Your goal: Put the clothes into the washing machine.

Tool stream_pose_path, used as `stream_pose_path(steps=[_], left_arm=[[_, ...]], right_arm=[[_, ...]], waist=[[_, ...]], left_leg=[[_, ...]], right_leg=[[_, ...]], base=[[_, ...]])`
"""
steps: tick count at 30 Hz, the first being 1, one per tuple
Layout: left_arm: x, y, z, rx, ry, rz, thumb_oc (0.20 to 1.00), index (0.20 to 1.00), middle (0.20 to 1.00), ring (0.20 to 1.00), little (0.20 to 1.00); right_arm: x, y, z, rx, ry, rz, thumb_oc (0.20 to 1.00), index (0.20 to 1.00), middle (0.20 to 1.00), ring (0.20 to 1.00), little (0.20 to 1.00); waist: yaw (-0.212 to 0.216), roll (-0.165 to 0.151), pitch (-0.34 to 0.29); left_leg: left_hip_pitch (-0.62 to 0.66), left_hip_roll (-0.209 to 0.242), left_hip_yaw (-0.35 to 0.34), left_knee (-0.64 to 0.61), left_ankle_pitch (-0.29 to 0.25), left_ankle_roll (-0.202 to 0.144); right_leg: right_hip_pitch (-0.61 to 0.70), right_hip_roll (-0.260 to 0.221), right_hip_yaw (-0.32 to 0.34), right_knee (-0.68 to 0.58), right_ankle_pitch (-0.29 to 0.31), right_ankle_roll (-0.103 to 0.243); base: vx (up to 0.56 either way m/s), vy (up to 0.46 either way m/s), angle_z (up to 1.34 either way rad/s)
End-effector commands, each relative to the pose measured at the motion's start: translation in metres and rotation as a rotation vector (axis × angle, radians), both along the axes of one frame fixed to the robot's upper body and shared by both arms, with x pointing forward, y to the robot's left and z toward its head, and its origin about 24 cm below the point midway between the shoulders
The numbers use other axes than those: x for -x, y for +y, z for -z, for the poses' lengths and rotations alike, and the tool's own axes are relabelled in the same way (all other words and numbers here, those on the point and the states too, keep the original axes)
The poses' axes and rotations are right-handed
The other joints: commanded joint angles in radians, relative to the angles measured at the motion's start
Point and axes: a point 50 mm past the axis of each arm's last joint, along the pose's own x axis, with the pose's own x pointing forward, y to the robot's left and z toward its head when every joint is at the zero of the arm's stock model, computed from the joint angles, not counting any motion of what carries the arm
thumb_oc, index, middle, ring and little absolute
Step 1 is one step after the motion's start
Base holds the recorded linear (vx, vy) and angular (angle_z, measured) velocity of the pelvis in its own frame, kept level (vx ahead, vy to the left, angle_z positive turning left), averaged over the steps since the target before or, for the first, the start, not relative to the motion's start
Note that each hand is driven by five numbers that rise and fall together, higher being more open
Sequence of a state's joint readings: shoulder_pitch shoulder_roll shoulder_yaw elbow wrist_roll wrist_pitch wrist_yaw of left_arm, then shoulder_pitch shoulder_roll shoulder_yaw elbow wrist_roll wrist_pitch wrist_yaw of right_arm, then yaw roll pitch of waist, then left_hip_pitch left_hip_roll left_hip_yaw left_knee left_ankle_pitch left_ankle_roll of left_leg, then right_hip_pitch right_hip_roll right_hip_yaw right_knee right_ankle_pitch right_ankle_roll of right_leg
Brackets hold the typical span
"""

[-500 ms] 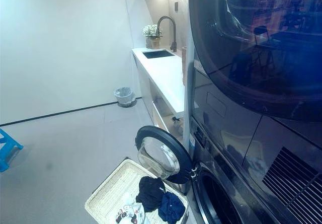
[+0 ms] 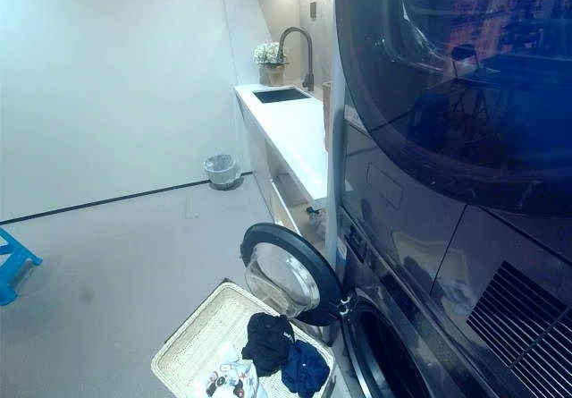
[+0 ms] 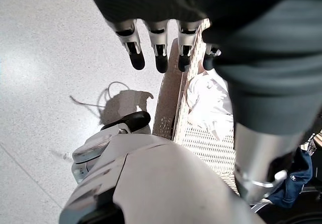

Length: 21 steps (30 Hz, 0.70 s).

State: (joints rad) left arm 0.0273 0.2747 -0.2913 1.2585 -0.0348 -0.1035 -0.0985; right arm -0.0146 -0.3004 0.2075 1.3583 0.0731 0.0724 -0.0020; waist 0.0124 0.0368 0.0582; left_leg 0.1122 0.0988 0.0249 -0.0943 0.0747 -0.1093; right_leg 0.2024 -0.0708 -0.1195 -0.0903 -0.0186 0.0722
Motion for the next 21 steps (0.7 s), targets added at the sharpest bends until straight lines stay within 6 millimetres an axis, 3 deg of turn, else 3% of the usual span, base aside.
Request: stream_pose_path(steps=[1, 16, 21], left_arm=[[-0.031, 0.002, -0.006, 0.006, -0.075, -0.03, 1.0, 1.0, 1.0, 1.0, 1.0], [-0.041, 0.005, -0.011, 0.004, -0.15, -0.126, 1.0, 1.0, 1.0, 1.0, 1.0], [-0.063, 0.012, -0.021, -0.004, -0.272, -0.209, 1.0, 1.0, 1.0, 1.0, 1.0]], right_arm=[[-0.027, -0.003, -0.005, 0.006, -0.044, 0.027, 1.0, 1.0, 1.0, 1.0, 1.0], [-0.032, -0.01, -0.009, 0.014, -0.051, 0.012, 1.0, 1.0, 1.0, 1.0, 1.0], [-0.052, -0.013, -0.015, 0.024, -0.131, 0.028, 1.0, 1.0, 1.0, 1.0, 1.0]], waist=[[0.011, -0.034, 0.05], [0.016, -0.028, 0.101], [0.023, -0.024, 0.175]], left_leg=[[0.061, -0.043, 0.037, 0.007, -0.104, 0.03], [0.037, -0.033, 0.034, 0.007, -0.089, 0.029], [-0.047, -0.03, 0.024, 0.007, -0.057, 0.03]], right_leg=[[-0.048, -0.055, 0.013, 0.024, 0.03, 0.067], [-0.075, -0.062, 0.011, 0.036, 0.037, 0.068], [-0.162, -0.062, 0.008, 0.047, 0.053, 0.065]], base=[[0.0, 0.0, 0.0], [0.01, 0.006, 0.0], [-0.08, 0.01, -0.01]])
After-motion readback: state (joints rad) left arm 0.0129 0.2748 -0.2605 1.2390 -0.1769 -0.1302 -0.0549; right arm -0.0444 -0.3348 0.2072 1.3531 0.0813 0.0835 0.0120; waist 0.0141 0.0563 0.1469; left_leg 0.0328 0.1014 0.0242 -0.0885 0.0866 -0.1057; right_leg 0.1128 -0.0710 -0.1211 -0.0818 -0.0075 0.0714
